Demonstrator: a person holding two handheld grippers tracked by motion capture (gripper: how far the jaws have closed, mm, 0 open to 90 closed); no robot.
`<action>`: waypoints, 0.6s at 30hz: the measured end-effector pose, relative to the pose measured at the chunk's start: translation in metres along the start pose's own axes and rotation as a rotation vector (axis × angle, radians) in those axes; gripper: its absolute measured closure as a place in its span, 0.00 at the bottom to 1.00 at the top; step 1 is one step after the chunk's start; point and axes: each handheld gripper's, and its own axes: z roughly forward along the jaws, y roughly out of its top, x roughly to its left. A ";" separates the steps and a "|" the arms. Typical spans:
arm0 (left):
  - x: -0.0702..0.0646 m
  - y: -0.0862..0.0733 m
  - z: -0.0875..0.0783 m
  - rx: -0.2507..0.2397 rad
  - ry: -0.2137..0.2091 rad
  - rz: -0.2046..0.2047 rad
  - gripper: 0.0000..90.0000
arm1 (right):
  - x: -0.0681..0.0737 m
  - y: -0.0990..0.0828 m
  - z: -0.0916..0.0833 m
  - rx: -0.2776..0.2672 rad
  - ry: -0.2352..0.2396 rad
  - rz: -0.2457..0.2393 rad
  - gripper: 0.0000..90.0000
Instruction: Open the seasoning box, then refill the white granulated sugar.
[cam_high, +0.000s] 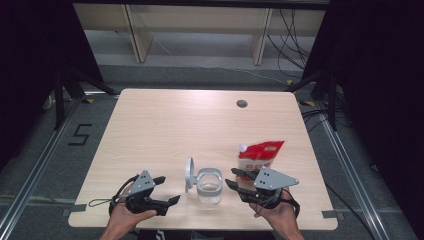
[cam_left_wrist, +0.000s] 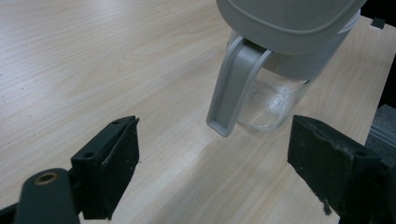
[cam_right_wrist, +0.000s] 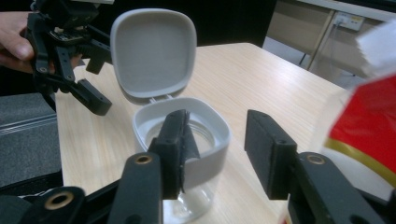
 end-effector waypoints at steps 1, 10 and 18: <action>0.000 0.001 0.000 -0.001 -0.003 0.002 0.18 | -0.003 -0.001 -0.001 -0.009 0.010 -0.017 0.63; 0.002 0.000 0.000 -0.005 -0.011 0.006 0.17 | -0.015 -0.009 -0.023 -0.026 -0.051 0.016 0.53; 0.002 0.001 0.000 -0.006 -0.015 0.030 0.17 | -0.022 -0.022 -0.040 -0.024 -0.099 0.046 0.53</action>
